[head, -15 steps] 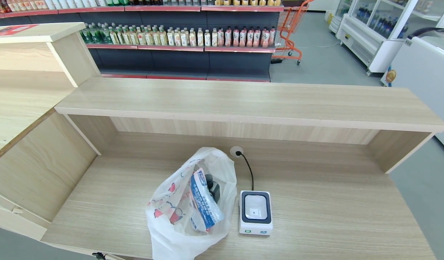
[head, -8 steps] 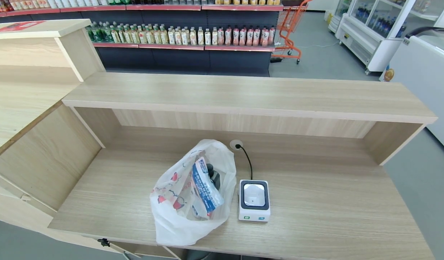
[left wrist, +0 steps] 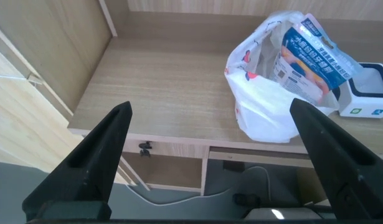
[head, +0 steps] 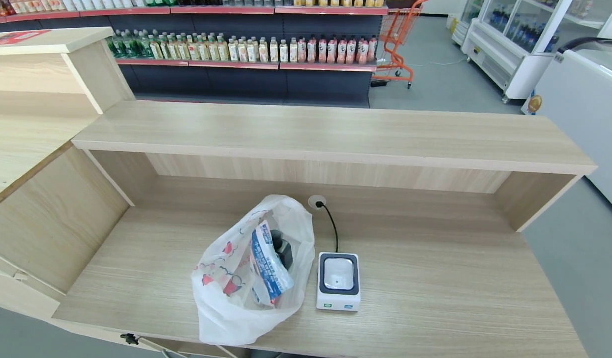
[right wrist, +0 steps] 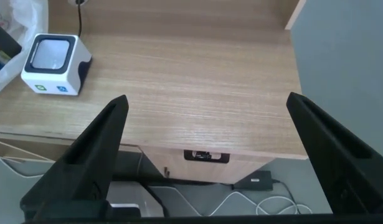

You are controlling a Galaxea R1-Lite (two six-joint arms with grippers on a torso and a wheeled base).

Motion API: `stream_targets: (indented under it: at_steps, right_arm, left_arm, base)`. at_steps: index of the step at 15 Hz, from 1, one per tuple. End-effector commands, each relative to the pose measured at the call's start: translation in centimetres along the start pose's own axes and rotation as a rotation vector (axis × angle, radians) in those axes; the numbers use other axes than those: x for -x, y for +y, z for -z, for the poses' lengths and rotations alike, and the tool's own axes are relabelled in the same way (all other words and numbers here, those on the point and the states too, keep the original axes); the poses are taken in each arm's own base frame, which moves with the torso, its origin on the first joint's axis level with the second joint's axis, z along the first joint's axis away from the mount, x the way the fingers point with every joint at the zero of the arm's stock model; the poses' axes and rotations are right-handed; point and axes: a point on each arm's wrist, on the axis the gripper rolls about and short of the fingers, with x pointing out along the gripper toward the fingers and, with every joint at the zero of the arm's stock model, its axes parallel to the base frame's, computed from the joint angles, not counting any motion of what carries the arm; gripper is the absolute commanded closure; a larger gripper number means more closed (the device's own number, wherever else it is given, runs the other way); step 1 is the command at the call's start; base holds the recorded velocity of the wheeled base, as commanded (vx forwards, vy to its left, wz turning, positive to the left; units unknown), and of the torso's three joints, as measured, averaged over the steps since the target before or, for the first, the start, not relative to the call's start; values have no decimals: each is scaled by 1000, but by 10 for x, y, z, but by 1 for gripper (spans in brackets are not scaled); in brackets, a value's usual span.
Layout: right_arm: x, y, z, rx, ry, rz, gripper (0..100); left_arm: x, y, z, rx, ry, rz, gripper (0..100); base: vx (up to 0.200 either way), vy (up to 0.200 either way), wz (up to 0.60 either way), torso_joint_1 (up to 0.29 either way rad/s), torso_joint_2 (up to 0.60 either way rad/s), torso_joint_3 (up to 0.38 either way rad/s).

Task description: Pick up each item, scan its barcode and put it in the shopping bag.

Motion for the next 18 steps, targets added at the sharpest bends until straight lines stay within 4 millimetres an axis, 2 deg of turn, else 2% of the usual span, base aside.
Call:
stream_targets:
  at_steps: [1,18]
  right_arm:
    - [0,0,0,-1,6,-2,100]
    - [-1,0,0,8,6,-2,100]
  left_arm:
    - [0,0,0,0,-1,-2,0]
    - [0,0,0,0,-1,-2,0]
  base:
    - [0,0,0,0,0,0]
    - [0,0,0,0,0,0]
